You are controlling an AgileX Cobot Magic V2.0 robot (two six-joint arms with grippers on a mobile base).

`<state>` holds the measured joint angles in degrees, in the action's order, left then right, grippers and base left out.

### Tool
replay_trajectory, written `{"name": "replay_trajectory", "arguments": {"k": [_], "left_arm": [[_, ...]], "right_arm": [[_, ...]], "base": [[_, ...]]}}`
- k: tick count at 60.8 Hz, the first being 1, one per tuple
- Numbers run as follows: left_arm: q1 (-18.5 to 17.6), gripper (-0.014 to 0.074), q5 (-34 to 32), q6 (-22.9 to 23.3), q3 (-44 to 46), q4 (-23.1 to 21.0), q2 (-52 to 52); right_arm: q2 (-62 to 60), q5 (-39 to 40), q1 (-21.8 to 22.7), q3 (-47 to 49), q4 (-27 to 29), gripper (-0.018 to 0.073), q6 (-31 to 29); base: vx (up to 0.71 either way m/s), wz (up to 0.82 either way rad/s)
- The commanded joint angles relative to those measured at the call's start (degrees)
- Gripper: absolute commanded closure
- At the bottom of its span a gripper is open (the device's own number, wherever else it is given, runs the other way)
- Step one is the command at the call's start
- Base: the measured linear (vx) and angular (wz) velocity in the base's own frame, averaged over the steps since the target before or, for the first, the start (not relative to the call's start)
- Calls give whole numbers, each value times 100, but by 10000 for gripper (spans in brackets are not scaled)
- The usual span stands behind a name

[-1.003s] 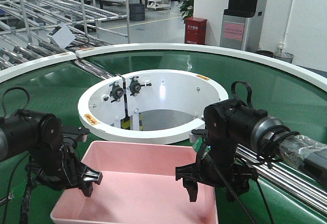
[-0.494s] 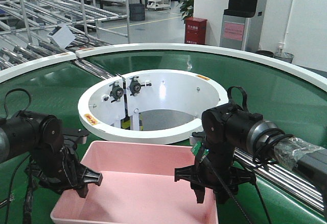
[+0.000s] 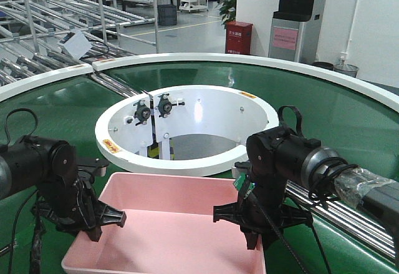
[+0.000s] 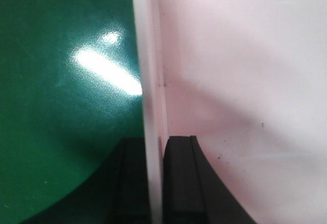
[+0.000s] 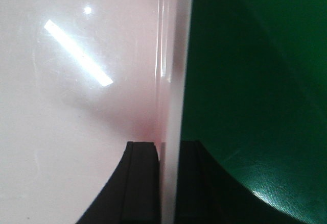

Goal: Grab pink bin and stack on right shelf
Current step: 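Lower both grippers onto opposite side walls of the pink bin and close, then lift the pink bin with both grippers and pull it toward the robot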

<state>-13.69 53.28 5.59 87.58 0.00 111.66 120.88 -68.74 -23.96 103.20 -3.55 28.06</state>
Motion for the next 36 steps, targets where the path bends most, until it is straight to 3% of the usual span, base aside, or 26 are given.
{"name": "replay_trajectory", "arguments": {"k": [1, 27, 36], "left_arm": [[2, 426, -108, 74, 188, 0, -305], [-62, 426, 115, 586, 188, 68, -1199], [-255, 426, 375, 1225, 182, 405, -1830]], "right_arm": [[-324, 151, -2, 176, -107, 479, -39], [-884, 53, -2, 176, -404, 478, -622], [-1231, -26, -2, 163, -438, 477, -984]], "base": [[0, 0], [0, 0], [0, 0]]}}
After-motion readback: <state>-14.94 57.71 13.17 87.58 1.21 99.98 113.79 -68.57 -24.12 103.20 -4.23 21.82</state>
